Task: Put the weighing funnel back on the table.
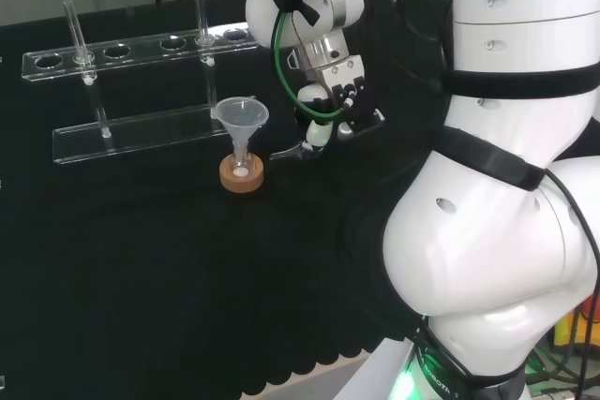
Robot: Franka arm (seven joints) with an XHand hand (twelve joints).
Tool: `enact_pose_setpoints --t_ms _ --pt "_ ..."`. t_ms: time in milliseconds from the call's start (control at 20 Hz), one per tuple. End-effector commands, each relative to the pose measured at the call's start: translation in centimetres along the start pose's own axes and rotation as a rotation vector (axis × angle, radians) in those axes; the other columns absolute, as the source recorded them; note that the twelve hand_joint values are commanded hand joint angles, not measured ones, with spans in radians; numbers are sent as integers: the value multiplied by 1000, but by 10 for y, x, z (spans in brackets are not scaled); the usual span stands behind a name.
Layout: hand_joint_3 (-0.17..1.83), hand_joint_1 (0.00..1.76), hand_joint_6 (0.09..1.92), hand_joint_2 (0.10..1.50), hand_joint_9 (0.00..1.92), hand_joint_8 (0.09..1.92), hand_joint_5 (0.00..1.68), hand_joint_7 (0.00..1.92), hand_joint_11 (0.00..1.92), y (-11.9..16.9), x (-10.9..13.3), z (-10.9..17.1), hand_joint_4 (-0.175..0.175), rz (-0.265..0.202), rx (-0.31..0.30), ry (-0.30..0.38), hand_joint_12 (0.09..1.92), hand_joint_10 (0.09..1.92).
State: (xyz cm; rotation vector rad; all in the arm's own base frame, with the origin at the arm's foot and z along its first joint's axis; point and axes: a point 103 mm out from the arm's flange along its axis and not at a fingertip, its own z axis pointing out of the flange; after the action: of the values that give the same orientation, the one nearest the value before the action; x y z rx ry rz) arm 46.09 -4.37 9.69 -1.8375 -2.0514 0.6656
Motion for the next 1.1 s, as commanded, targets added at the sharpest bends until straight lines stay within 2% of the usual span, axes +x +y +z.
enact_pose_setpoints --t_ms 50,250,450,700,850,1100 --pt "641 879 629 725 532 760 445 306 179 -9 -12 -13 -44 19 -34 -3 1370 684" --pt "647 873 604 715 516 761 416 300 177 -21 -21 -27 -47 33 -64 -12 1371 683" --pt "653 867 543 708 476 762 397 290 170 -37 -31 -37 -49 47 -92 8 1375 692" --pt "654 861 496 706 456 763 401 274 162 -58 -39 -57 -49 47 -142 7 1378 699" --pt "653 859 479 705 452 764 404 272 160 -72 -38 -72 -49 42 -183 -15 1378 701" --pt "653 856 465 703 452 764 405 273 157 -94 -37 -83 -48 38 -223 18 1379 702"
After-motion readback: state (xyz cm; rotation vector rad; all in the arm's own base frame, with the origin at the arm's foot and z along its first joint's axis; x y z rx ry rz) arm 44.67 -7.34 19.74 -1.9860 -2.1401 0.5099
